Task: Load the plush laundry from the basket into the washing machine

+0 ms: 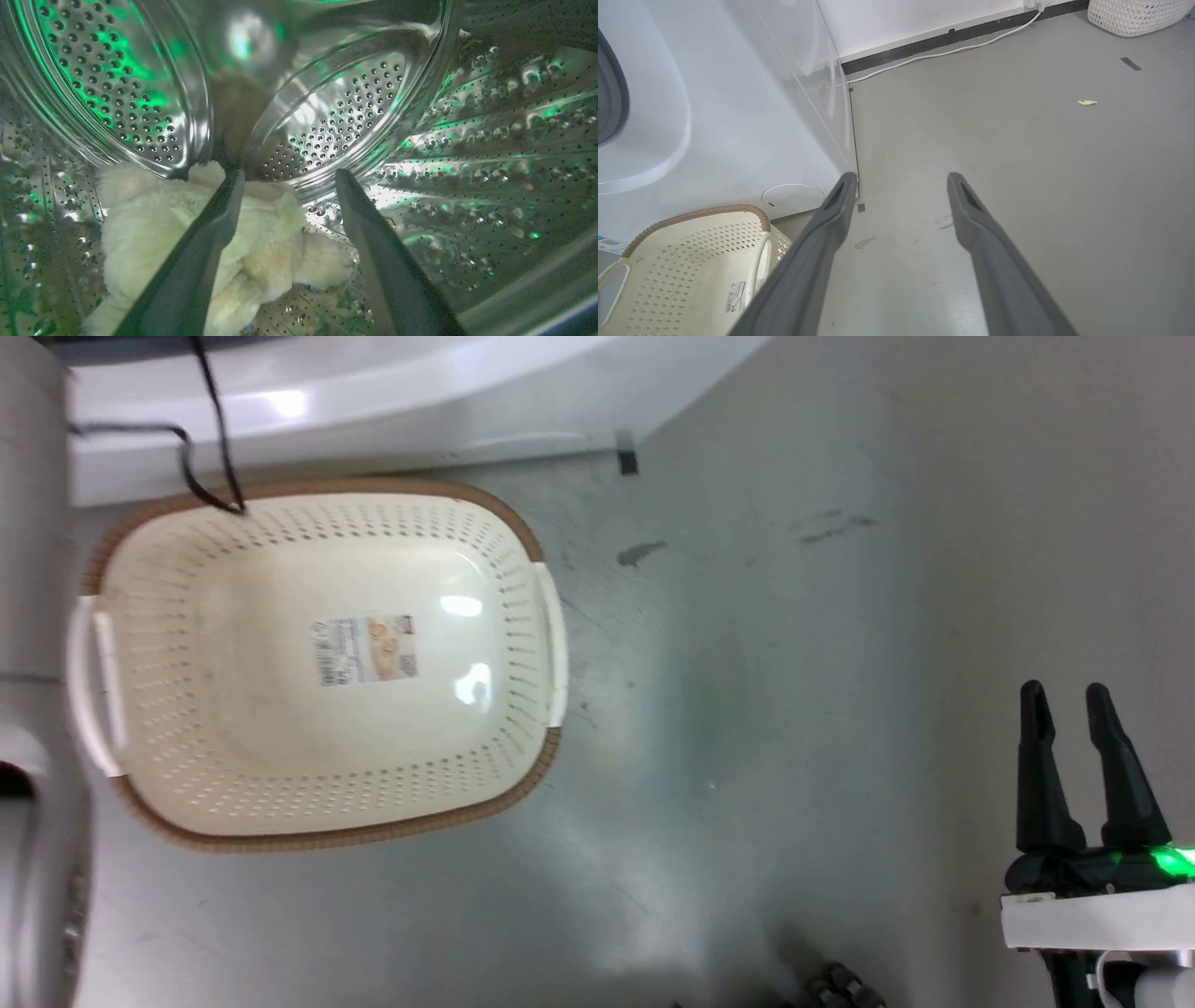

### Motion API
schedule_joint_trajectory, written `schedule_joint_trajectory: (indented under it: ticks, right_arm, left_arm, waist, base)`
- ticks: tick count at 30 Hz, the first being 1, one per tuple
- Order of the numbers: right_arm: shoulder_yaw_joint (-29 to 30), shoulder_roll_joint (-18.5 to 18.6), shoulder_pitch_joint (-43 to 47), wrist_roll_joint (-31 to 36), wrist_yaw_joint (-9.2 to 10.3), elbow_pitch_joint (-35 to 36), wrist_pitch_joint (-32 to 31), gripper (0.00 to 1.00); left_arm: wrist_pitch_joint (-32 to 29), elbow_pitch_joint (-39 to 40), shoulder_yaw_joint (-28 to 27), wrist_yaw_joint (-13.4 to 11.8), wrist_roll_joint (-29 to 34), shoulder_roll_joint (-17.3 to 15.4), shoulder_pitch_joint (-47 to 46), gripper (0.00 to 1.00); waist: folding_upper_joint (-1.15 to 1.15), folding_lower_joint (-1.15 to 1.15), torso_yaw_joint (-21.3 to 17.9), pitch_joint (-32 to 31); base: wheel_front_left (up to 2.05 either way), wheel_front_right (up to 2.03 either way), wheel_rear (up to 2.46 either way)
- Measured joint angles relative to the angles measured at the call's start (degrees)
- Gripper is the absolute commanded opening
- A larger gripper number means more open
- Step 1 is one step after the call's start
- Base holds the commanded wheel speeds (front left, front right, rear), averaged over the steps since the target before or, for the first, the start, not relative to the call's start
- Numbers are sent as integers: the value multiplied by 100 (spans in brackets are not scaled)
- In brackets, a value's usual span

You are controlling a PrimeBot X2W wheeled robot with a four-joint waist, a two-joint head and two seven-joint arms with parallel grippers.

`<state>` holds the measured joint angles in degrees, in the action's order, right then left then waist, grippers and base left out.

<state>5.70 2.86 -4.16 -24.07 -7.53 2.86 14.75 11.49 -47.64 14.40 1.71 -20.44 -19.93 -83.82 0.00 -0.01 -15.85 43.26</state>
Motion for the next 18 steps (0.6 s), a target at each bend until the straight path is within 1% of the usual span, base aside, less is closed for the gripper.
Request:
schedule_joint_trajectory:
  ticks: [6, 13, 18]
  right_arm:
    - [188, -1, -1, 207, 0, -138, 0, 100]
    - [286, 0, 2, 383, 0, -259, 0, 100]
    - [315, -1, 15, 485, 0, -361, 0, 100]
  left_arm:
    - [183, -21, 30, 7, -102, 293, 685, 100]
    - [277, 121, 63, -5, -196, 485, 1482, 100]
    - [313, 279, -5, -70, -296, 621, 2030, 100]
  waist:
    - [0, 0, 266, -428]
    - [0, 0, 546, -1009]
    - [0, 0, 721, -1415]
  base:
    - [0, 0, 0]
    - [0, 0, 0]
    - [0, 0, 0]
